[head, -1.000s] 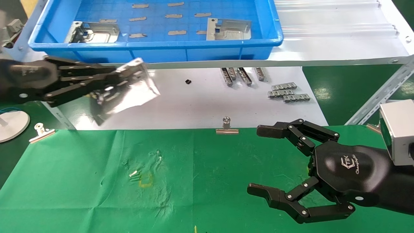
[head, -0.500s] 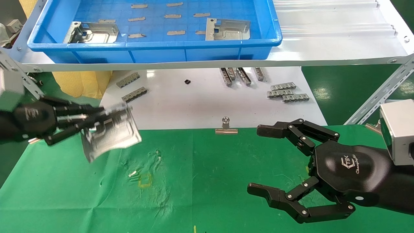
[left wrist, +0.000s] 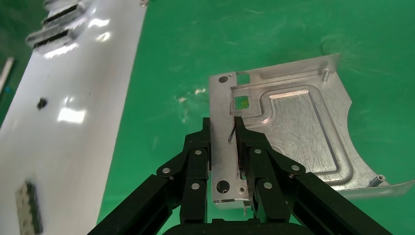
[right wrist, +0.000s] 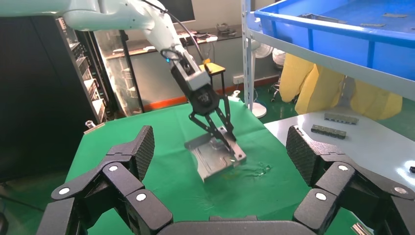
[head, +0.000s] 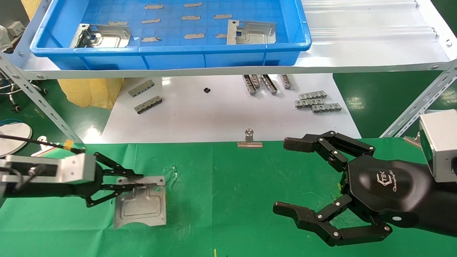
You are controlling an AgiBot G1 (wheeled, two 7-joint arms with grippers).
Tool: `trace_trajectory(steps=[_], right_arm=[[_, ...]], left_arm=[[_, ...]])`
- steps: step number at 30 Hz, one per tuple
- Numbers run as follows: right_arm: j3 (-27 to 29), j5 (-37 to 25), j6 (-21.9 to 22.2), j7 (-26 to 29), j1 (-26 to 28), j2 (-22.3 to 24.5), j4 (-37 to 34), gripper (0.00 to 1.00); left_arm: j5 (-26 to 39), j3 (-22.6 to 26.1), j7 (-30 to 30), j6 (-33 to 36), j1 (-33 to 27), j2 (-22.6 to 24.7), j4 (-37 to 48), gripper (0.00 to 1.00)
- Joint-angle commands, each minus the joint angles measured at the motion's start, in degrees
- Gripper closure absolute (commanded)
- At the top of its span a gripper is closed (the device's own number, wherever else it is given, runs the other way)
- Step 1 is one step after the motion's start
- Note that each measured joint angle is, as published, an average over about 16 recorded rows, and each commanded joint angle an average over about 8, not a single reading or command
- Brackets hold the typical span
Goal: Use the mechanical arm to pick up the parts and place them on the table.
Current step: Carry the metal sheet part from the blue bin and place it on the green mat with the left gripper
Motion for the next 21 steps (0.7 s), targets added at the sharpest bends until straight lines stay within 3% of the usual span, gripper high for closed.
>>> trace_trajectory(steps=[1,2,9,10,21], right_arm=[[0.00,0.00,0.00,0.00,0.00,0.00,0.00,0.00],[0.00,0.00,0.00,0.00,0.00,0.00,0.00,0.00],[0.00,0.00,0.00,0.00,0.00,0.00,0.00,0.00],[0.00,0.00,0.00,0.00,0.00,0.00,0.00,0.00],[0.00,0.00,0.00,0.00,0.00,0.00,0.00,0.00]], left_arm=[[0.28,0.47,2.84,-0.19,0.14,1.84,2.76,1.00],[0.45,0.65,3.78,-0.23,0.03,2.64,4.04,0.95],[1.91,2.12,7.86,-0.13,-1.18,6.70,11.58,0.07],[2.17,2.37,8.32,-0.08,-1.37,7.08,12.46,0.00],[2.52,3.82,10.40,0.52,-3.02,8.30,20.69,0.00]])
